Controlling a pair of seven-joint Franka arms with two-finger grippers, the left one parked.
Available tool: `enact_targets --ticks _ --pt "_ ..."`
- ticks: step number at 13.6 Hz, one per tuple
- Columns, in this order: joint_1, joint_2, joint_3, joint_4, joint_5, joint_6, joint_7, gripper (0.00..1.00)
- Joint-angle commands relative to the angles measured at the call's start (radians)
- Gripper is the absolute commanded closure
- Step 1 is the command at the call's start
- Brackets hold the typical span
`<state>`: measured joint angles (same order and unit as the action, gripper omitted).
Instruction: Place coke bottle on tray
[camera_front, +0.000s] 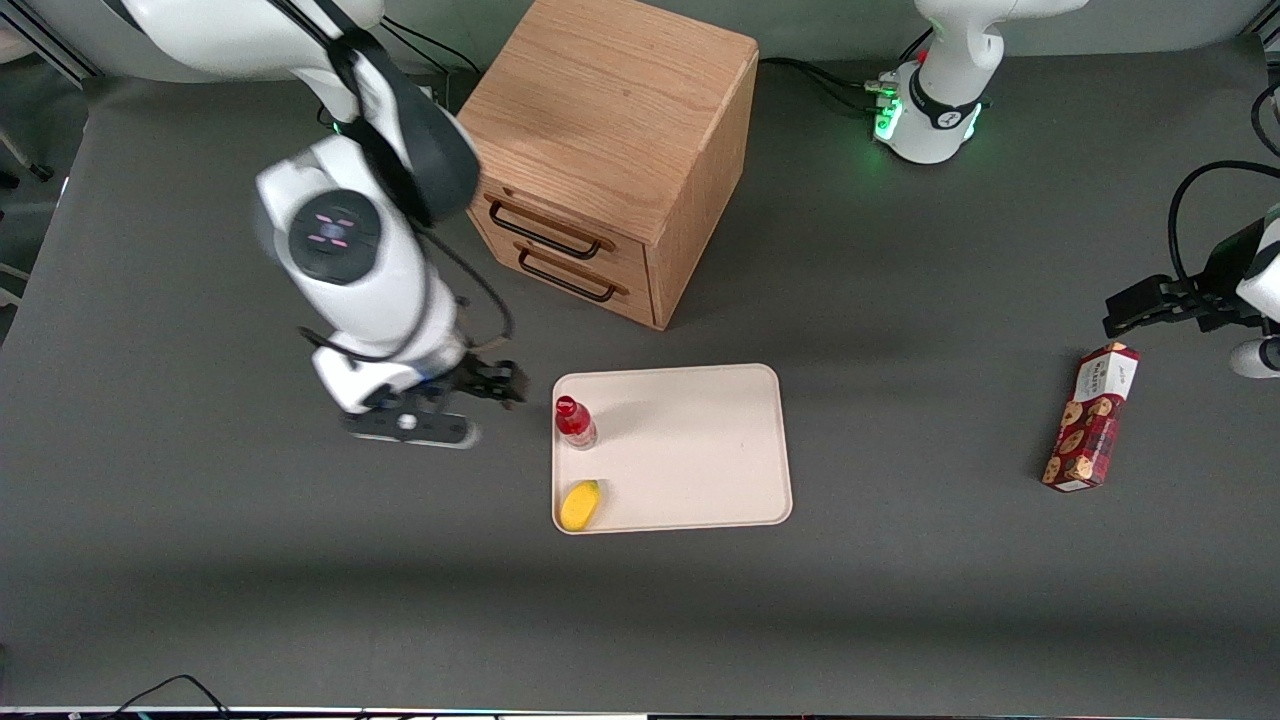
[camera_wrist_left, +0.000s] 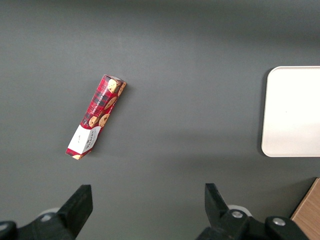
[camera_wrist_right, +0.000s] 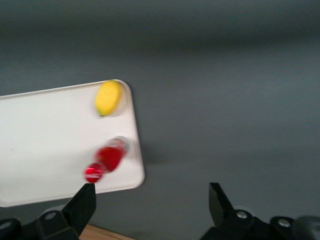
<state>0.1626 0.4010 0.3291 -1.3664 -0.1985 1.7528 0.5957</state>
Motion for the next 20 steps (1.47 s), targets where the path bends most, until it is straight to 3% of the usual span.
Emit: enact_targets --ticks 1,3,7,10,20 --pt "-0.089 -0.190 -0.091 -0.222 0.069 0.027 -0.216 0.00" --pt "-0.145 -0.249 -0.154 -0.267 0.115 0.027 -0.353 0.00" --pt "-0.159 -0.306 -0.300 -0.359 0.177 0.115 -0.522 0.00" --pt "-0.173 -0.333 -0.314 -0.439 0.188 0.208 -0.548 0.00" --pt "-0.176 -0.367 -0.315 -0.387 0.195 0.134 -0.560 0.00"
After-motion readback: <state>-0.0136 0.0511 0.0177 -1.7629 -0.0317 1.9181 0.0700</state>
